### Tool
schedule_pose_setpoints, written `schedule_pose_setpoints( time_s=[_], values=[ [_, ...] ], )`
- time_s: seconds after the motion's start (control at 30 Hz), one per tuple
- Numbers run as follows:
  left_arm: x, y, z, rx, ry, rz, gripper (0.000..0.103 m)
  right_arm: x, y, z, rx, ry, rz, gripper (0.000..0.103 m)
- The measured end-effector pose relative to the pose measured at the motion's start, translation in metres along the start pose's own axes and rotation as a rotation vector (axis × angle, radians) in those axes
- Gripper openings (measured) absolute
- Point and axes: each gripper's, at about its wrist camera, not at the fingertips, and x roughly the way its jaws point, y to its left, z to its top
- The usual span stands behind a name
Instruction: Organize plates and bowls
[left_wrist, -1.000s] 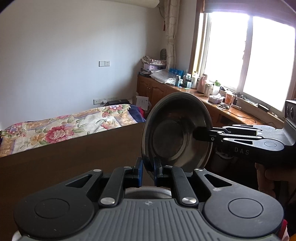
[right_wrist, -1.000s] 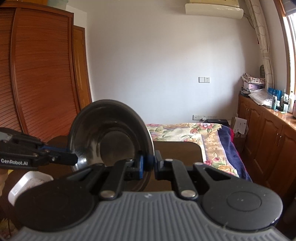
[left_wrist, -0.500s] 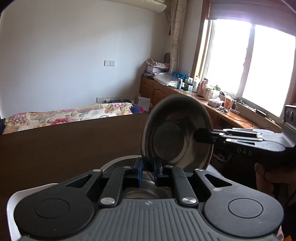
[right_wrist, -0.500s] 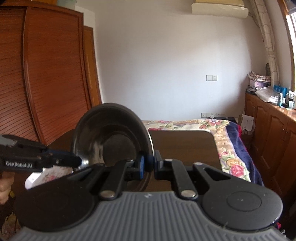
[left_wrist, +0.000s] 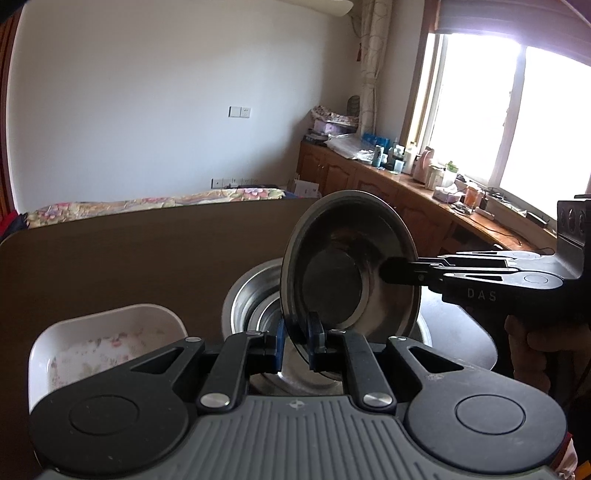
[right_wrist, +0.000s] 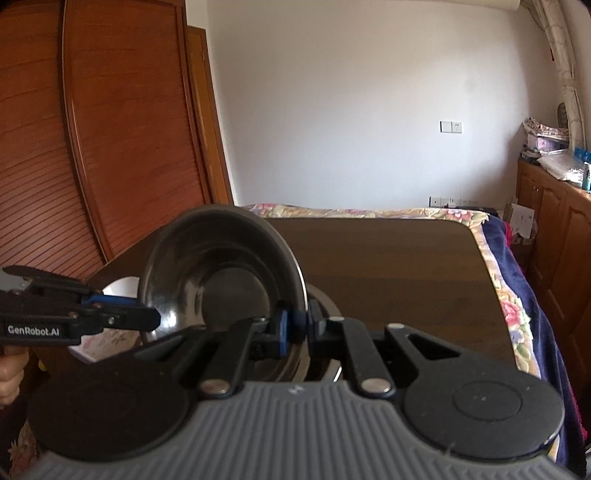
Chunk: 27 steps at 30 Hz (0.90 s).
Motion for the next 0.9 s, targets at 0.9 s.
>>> schedule_pose_setpoints(
  time_s=[0.9],
  values=[
    [0.014,0.014,-0.016,-0.071,-0.003,0.016,0.041,0.005,0.019,-0.023,-0.006,-0.015,-0.031,0.021]
  ],
)
